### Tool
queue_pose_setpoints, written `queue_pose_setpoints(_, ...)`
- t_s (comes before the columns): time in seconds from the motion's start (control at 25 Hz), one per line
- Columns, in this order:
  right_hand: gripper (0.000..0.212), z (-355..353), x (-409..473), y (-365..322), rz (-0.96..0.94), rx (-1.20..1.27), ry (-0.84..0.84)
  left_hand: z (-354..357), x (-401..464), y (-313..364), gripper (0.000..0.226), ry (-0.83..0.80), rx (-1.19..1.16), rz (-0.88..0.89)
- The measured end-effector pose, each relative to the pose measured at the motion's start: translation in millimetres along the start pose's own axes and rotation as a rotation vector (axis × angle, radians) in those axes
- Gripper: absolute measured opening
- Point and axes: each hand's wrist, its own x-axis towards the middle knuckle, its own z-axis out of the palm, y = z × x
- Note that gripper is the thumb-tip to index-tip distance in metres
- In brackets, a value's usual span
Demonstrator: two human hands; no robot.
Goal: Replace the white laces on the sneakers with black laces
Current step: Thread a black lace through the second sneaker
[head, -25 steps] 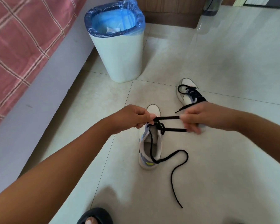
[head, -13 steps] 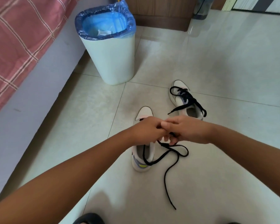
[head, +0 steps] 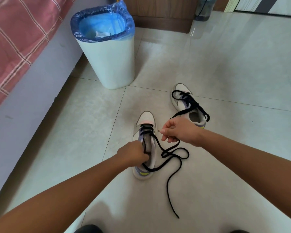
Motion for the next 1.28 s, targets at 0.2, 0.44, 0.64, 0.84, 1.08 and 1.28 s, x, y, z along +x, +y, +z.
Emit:
queue_pose_setpoints(0.2, 0.011, 5.7, -0.6, 4.3, 0.012, -0.039, 0.024, -35.2, -21.5, -37.4, 0.025, -0.23, -1.336, -0.005)
queue_pose_setpoints(0.44, 0.008, -9.7, 6.9, 13.7, 0.138, 0.067, 0.13, -70.4, -22.1, -146.4, 0.021, -0.05, -1.08, -0.237)
queue_pose_setpoints(0.64, 0.006, -15.9, 11.4, 20.9, 0.194, 0.143, 0.133, -73.2, 6.7, -187.9, 0.031, 0.218, 0.009, -0.379)
queue_pose_setpoints(0.84, 0.003, -6.1, 15.4, 18.0, 0.17, 0.107, 0.077, -36.6, 12.5, -82.7, 0.029, 0.39, 0.008, 0.007)
queue_pose_setpoints(1.08, 0.008, 18.2, 22.1, 10.3, -0.08, -0.109, 0.111, 13.1, 13.7, 26.4, 0.026, -0.046, -1.49, -0.488)
queue_pose_setpoints(1.28, 0.015, 38.1, 34.8, 9.5, -0.156, -0.306, 0.066, 17.3, 38.0, 25.2, 0.026, 0.224, -1.412, -0.378)
